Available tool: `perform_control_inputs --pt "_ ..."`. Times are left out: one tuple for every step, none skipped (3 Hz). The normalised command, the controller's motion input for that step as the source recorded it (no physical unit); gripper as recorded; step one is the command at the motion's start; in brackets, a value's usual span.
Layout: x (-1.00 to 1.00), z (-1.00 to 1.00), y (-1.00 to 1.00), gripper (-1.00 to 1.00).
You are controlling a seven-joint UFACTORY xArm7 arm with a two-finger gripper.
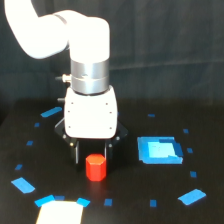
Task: Pick up the red object from the table
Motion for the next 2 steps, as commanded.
perform_control_inputs --pt "-0.22 -1.0 -1.0 -1.0" --pt "0.17 -0.18 0.48 -1.0"
